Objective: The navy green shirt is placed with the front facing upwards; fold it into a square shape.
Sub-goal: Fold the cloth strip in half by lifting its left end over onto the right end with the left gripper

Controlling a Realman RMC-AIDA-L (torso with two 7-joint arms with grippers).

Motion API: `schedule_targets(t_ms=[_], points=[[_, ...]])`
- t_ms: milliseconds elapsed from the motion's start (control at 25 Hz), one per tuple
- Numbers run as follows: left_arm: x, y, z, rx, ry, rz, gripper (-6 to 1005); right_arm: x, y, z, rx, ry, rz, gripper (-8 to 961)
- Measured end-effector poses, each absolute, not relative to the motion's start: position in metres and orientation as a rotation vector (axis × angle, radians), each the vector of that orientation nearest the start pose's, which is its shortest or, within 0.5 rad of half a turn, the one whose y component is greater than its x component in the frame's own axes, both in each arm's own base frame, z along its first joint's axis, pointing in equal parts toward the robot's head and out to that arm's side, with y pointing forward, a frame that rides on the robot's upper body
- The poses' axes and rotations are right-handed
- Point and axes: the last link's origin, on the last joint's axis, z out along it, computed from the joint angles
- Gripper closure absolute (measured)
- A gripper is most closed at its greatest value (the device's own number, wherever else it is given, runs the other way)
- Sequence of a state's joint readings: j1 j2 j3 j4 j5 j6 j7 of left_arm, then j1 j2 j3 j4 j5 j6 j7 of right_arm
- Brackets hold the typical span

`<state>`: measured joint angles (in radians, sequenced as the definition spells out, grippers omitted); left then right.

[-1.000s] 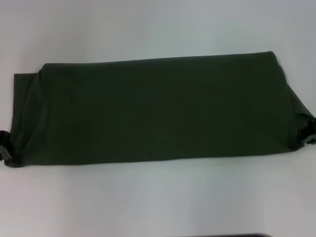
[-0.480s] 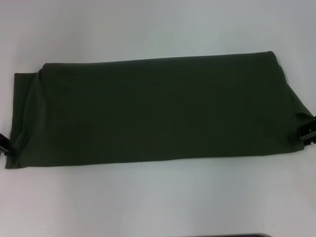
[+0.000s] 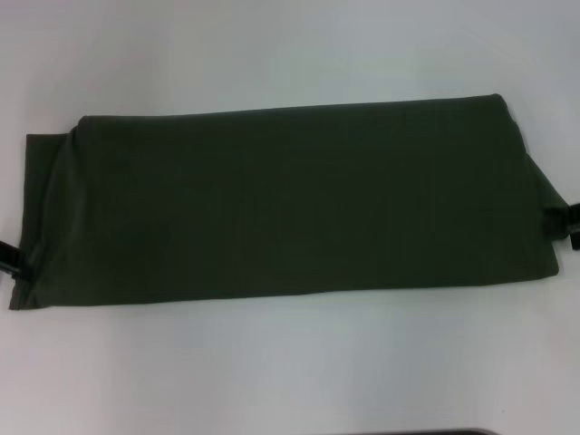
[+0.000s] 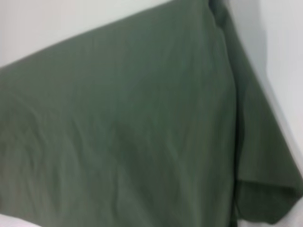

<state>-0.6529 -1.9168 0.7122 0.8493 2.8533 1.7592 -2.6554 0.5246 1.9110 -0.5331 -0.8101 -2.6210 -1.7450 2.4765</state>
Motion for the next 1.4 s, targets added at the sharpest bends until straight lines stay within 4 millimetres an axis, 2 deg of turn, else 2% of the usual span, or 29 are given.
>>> schedule_targets(t_ms=[120,240,400,520,600,840,1160,1360,1400], points=[[-0.322,0.326,0.090,-2.018,-1.999,0.477,160,0.340,0.303,0.099,-2.104,2.048,0.142,257],[-0.314,0.333,0.097,-2.053,-1.971,0.402,163,0.323,0.314,0.114,-2.162,1.958,0.457,257],[-0.291,0.346,0.109,-2.201,-1.922,0.092,166,0.301,0.326,0.125,-2.202,1.772,0.949,285],[-0.279,0.350,0.112,-2.280,-1.908,-0.070,169,0.305,0.332,0.117,-2.119,1.798,1.095,306],[-0.275,0.352,0.111,-2.309,-1.892,-0.098,170,0.307,0.333,0.112,-2.105,1.812,1.119,319],[-0.269,0.356,0.101,-2.354,-1.841,-0.118,171,0.294,0.331,0.108,-2.207,1.667,1.256,361],[-0.268,0.358,0.099,-2.352,-1.828,-0.164,173,0.296,0.330,0.096,-2.247,1.732,1.133,396],[-0.266,0.358,0.098,-2.360,-1.826,-0.218,174,0.299,0.331,0.096,-2.241,1.733,1.090,185],[-0.265,0.358,0.098,-2.363,-1.829,-0.224,174,0.299,0.332,0.097,-2.244,1.728,1.082,177]])
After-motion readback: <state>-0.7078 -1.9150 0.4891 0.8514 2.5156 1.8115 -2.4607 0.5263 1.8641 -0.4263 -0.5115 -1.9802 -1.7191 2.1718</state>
